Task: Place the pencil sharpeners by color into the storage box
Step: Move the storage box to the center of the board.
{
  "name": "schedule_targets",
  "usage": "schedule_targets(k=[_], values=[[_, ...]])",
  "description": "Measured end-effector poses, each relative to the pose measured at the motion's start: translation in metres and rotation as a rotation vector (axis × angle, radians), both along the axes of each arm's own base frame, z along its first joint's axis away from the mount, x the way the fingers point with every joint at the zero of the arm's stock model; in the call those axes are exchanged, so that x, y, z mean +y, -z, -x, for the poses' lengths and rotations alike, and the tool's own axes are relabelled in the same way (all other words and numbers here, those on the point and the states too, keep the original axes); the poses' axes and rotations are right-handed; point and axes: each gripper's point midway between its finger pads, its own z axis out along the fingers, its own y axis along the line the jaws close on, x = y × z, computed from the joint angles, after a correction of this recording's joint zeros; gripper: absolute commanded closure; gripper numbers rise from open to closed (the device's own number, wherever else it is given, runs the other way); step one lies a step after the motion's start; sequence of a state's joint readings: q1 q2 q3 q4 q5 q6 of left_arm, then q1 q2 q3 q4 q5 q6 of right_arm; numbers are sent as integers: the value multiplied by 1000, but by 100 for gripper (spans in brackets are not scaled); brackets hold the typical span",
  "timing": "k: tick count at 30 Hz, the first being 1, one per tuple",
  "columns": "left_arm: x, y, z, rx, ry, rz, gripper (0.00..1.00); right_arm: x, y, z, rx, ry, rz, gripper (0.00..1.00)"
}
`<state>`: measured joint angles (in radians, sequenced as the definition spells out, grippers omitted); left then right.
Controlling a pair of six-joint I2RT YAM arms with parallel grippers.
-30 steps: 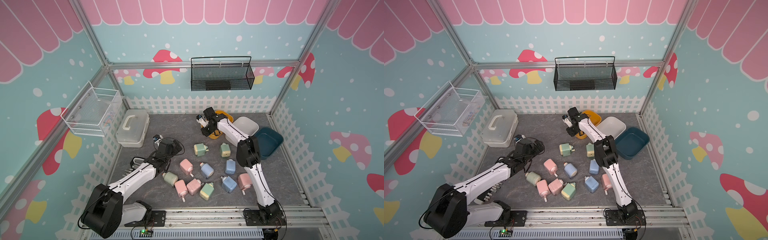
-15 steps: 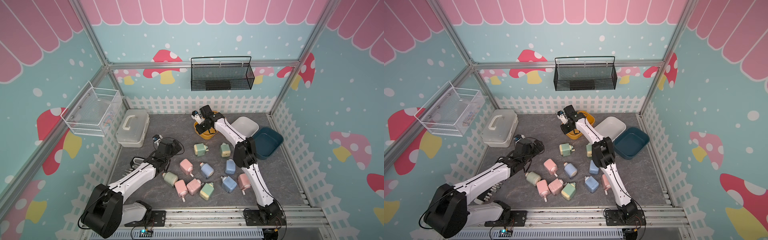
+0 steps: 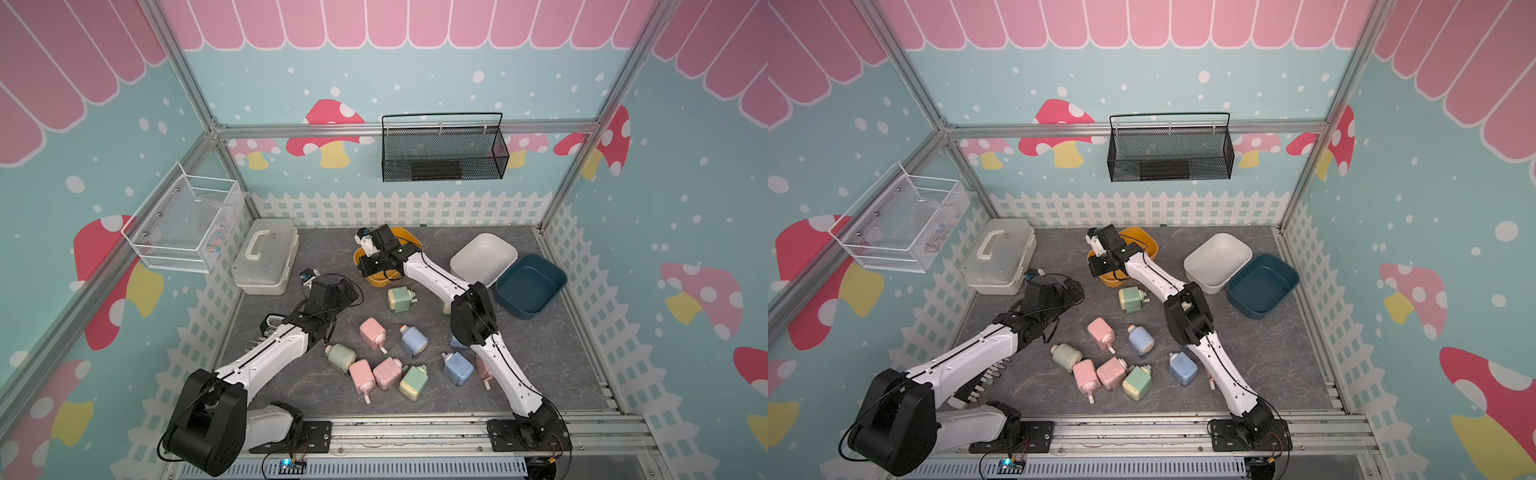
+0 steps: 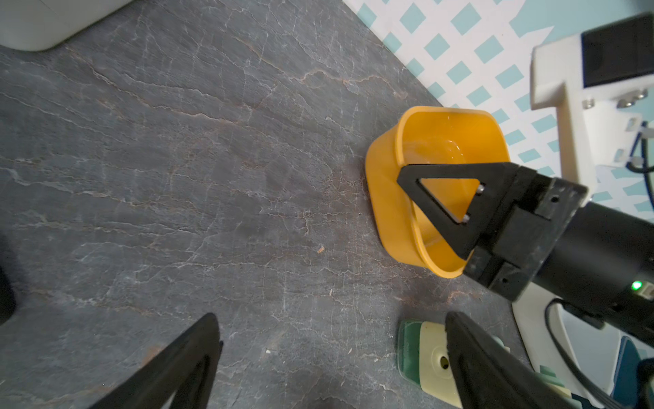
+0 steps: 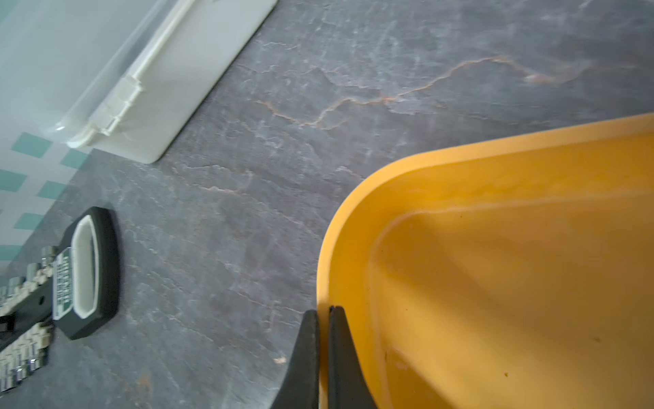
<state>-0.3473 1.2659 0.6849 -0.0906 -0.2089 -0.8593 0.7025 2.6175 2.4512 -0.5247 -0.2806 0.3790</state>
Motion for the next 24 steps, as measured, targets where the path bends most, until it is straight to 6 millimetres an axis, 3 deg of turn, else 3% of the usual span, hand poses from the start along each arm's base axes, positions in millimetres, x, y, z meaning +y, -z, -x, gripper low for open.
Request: schedule_targets(k=[4,9,17,18,19,24], values=[[0,2,1,10,7,4,1,13,-1,14,26,-44,-29,76],[-2,3,2,16,14,11,1,1,-15,14,-9,-69,2,64],[-7,14,2,54,26,32,1,-61,-72,43,-138,-44,90,32],[-8,17,1,65,21,38,1,-69,-77,48,-158,-37,93,23],[-8,20,1,74,19,44,1,-77,-82,55,-174,-31,92,3],[-16,32,-6,125,5,89,1,-127,-80,94,-252,19,117,1]])
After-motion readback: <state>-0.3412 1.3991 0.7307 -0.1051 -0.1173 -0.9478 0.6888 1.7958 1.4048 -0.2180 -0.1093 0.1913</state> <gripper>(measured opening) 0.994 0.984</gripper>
